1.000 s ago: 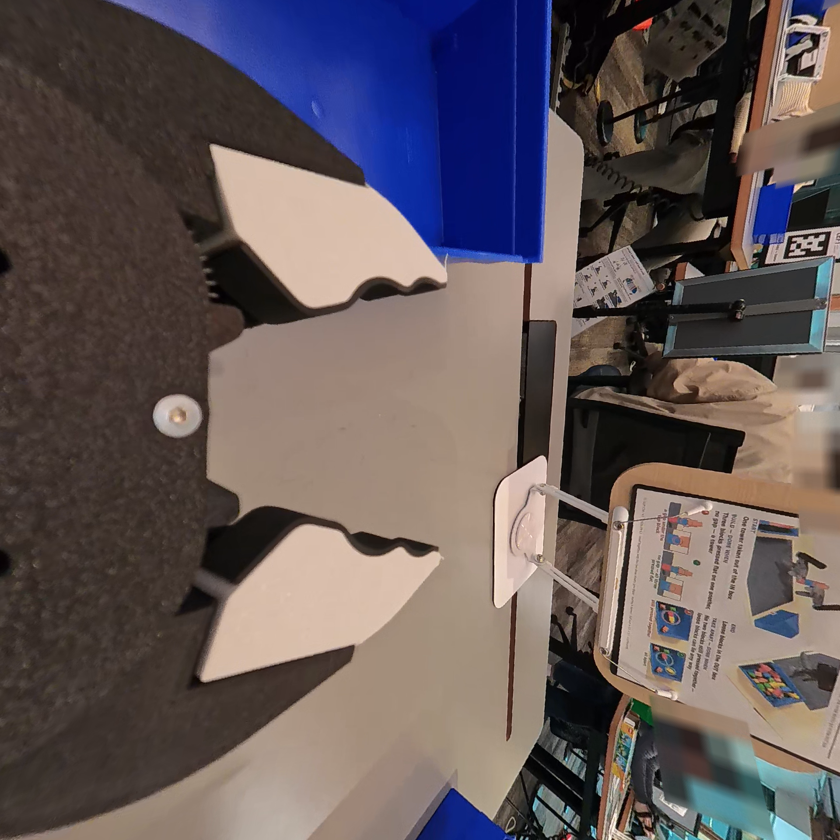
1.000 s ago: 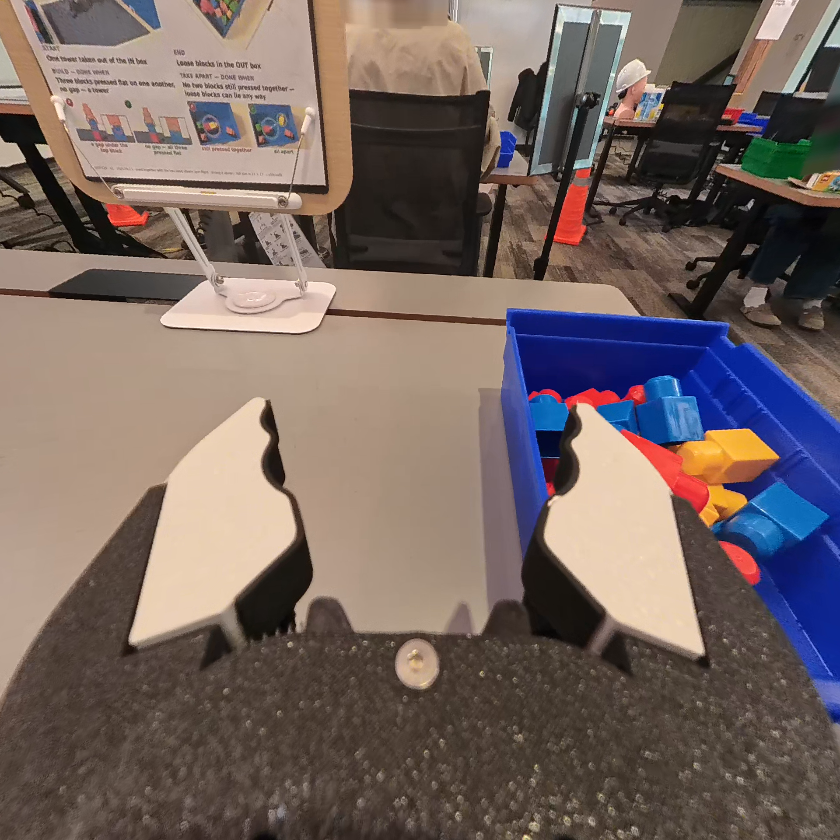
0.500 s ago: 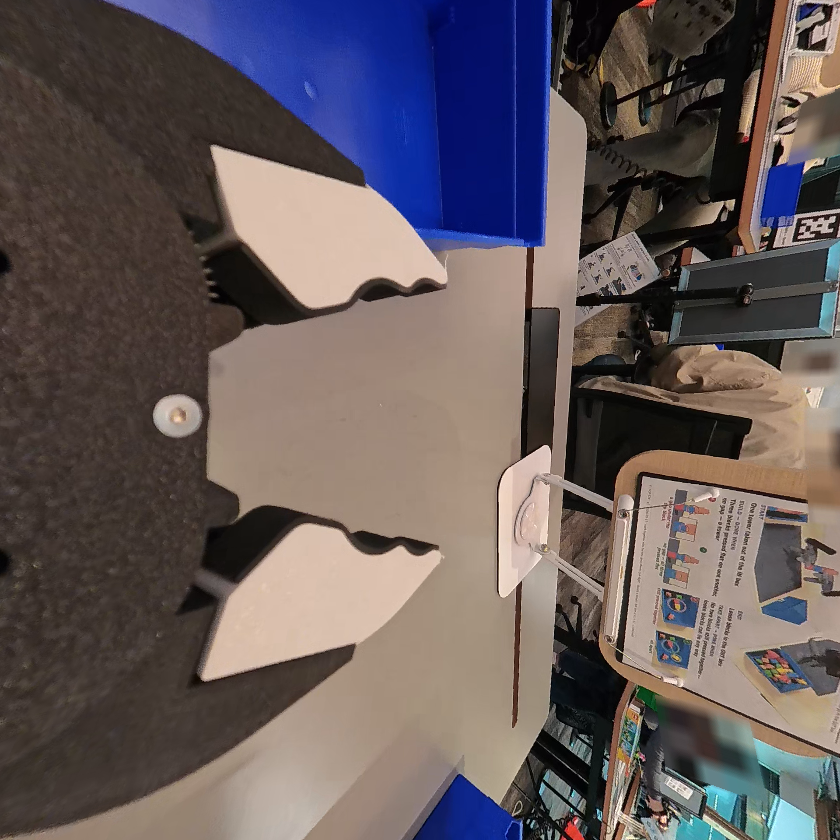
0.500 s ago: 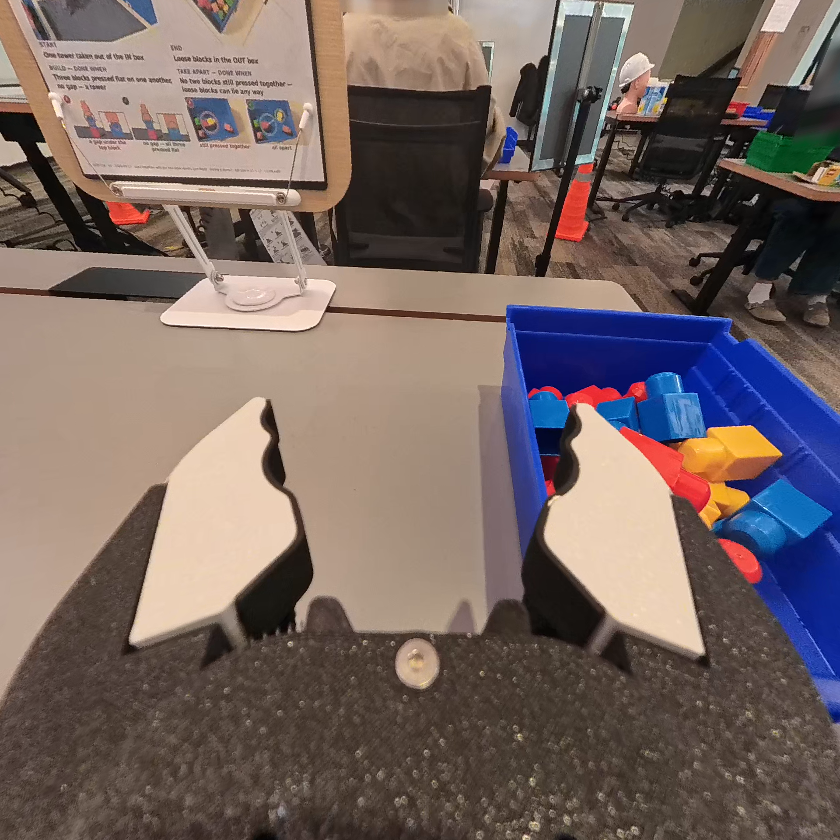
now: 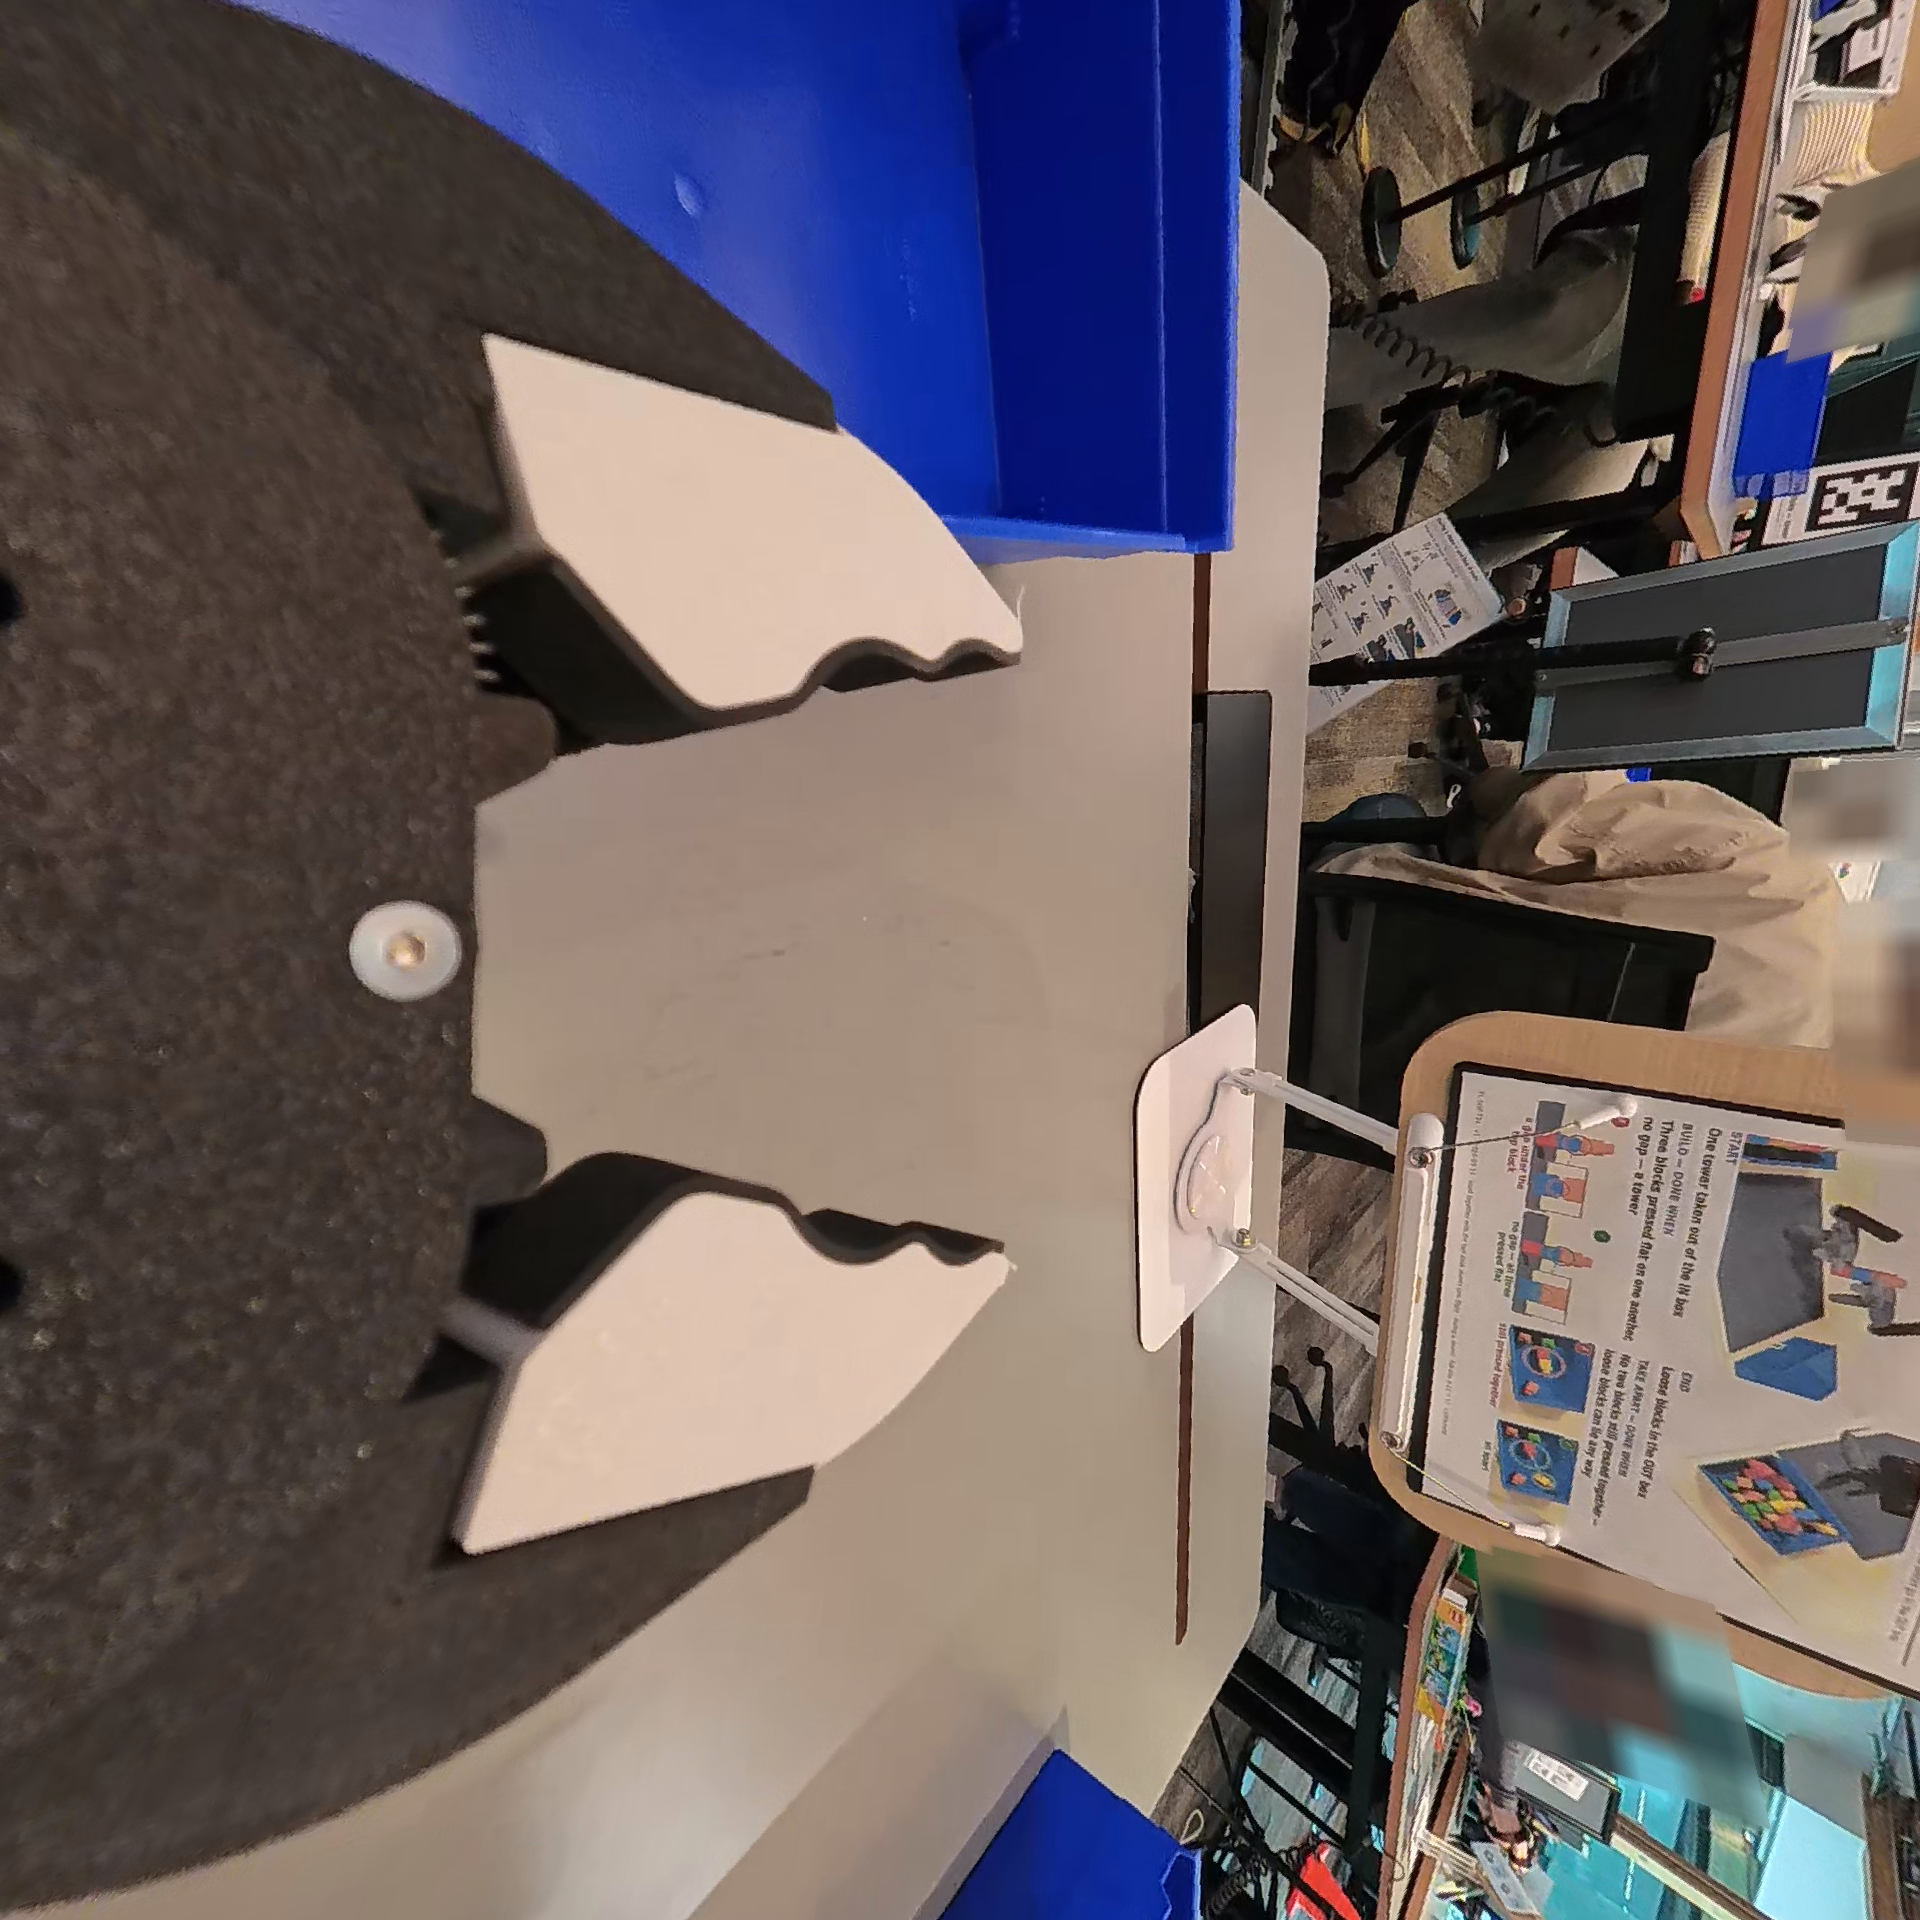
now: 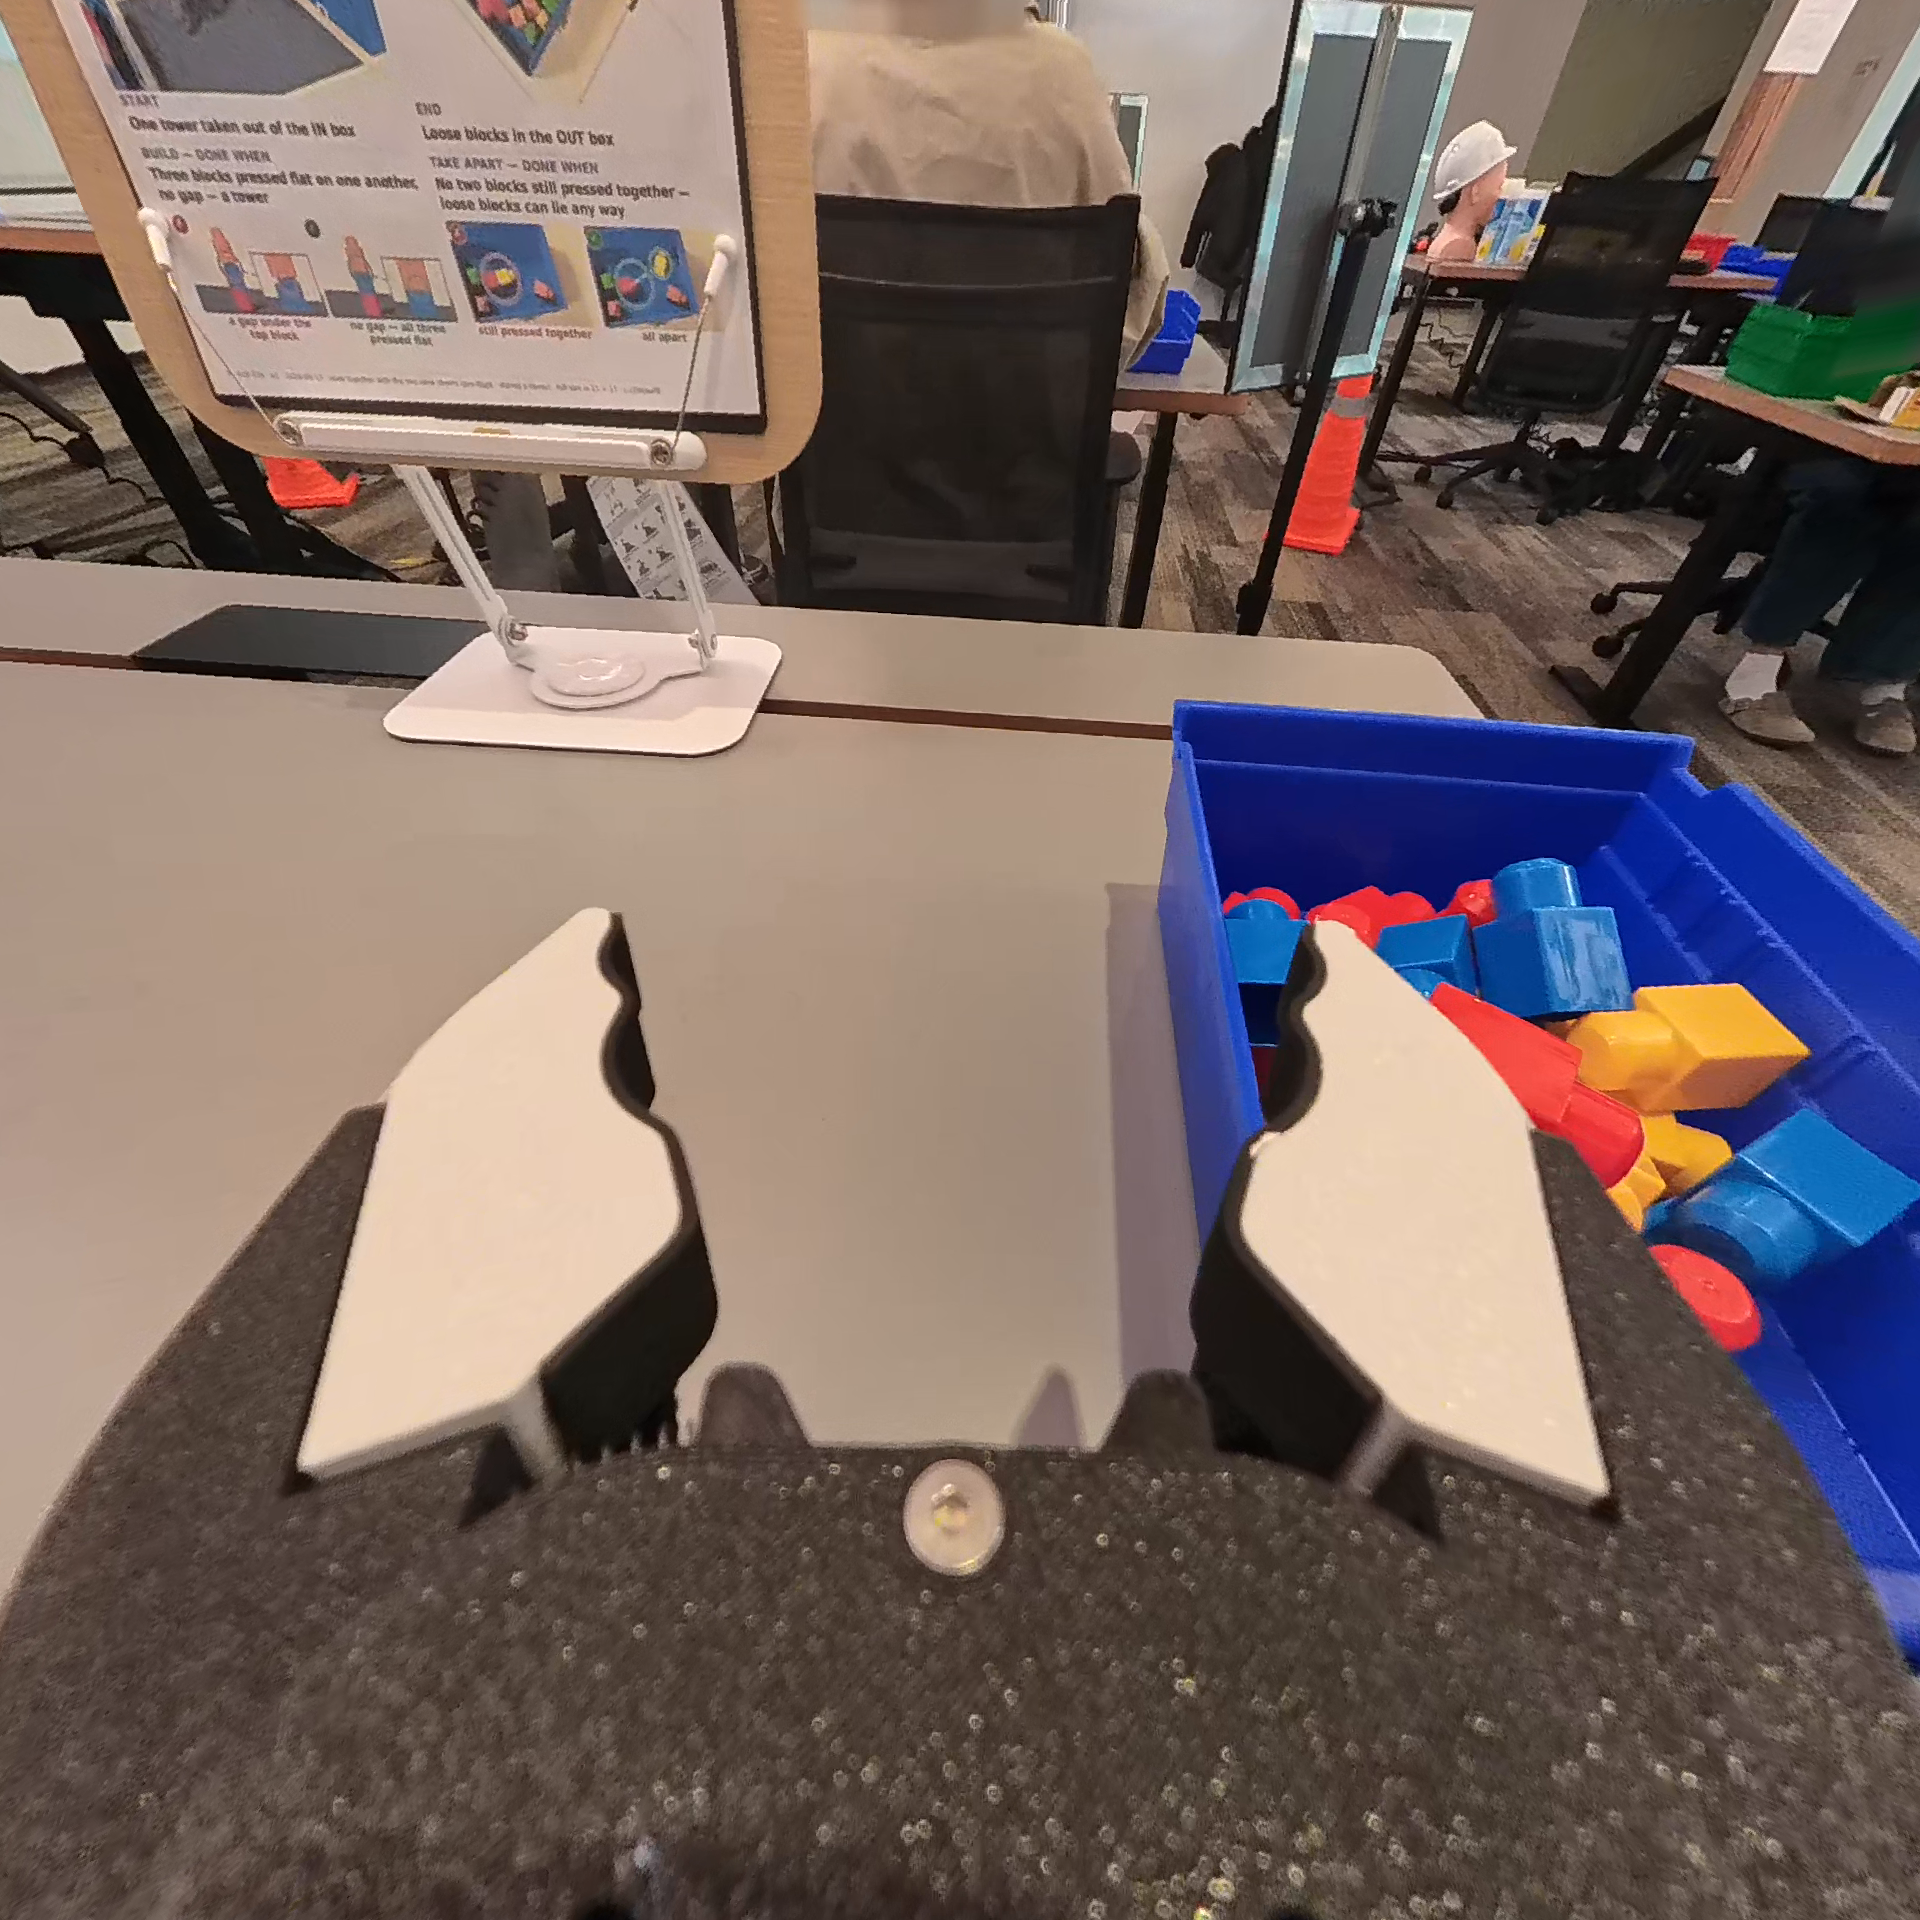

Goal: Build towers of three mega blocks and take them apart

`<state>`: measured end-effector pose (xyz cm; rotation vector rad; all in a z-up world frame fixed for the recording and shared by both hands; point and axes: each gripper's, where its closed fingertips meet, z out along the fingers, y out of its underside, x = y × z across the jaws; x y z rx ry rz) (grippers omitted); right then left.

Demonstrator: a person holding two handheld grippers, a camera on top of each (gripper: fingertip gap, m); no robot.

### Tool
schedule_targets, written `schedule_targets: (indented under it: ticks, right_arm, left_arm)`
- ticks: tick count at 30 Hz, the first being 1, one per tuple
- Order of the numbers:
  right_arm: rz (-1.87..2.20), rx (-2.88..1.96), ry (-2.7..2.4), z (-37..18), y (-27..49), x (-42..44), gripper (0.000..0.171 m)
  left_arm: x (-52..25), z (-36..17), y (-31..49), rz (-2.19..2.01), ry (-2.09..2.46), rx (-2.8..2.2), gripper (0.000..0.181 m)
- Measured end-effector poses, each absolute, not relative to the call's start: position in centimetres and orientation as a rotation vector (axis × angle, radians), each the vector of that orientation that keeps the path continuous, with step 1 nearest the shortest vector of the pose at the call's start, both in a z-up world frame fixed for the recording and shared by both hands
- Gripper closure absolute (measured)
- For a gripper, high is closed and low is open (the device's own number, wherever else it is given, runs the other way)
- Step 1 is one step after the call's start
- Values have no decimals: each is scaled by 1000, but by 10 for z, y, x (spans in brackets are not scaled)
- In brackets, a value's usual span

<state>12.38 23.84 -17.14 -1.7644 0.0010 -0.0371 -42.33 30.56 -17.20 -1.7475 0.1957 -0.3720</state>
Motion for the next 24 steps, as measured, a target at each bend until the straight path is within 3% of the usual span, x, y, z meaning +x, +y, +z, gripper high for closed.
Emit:
schedule_targets:
  ticks: [24]
  right_arm:
    - [-83,-1805,-11,-168,237,131,56]
  left_arm:
    - [-414,-173,303,-418,230,-1729,84]
